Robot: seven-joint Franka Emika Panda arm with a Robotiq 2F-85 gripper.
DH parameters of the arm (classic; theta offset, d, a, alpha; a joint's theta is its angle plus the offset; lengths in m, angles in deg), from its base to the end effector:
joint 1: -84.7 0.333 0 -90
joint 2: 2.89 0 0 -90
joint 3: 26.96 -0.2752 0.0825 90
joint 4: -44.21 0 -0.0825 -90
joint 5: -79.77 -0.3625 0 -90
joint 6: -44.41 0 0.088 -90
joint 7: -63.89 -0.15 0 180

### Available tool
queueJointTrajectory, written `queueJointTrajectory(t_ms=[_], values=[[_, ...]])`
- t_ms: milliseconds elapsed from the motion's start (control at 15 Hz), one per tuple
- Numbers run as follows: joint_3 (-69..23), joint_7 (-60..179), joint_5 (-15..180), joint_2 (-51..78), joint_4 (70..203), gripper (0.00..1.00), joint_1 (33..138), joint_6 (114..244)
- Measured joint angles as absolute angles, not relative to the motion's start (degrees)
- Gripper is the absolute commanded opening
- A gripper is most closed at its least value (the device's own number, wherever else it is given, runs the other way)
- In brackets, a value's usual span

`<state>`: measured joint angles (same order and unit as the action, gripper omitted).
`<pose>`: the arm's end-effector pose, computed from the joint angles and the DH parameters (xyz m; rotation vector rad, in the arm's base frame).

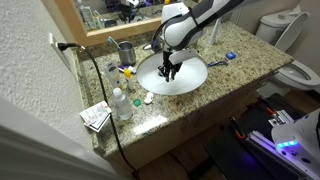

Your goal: Take the lid from the sink and put it on the counter

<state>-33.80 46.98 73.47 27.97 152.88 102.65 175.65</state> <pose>0.5201 0.2488 0.1463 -3.0484 -0.0711 0.2799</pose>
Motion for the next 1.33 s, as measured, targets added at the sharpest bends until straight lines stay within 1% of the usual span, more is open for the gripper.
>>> queueJointTrajectory(t_ms=[67,133,267,333,600,867,933,1067,1133,1333], values=[[-34.2,47.7,73.2,25.7,153.8,0.08,102.3,173.2],[-34.5,48.6,72.5,23.5,154.7,0.33,101.7,171.2],[-34.7,50.6,70.7,20.2,156.0,0.33,100.1,167.4],[-34.8,51.2,70.3,19.4,156.5,0.08,99.3,166.8],[-35.2,51.8,71.4,19.0,156.9,0.08,99.0,166.7],[-38.5,56.1,72.5,17.3,157.1,0.08,100.5,166.6],[-39.5,57.1,72.5,16.6,157.3,0.33,101.0,166.6],[-40.9,57.9,72.5,15.6,157.7,0.33,101.7,166.7],[-41.1,58.0,72.5,15.3,157.9,0.08,101.8,166.7],[-41.0,58.2,72.5,15.5,157.9,0.08,101.8,166.9]])
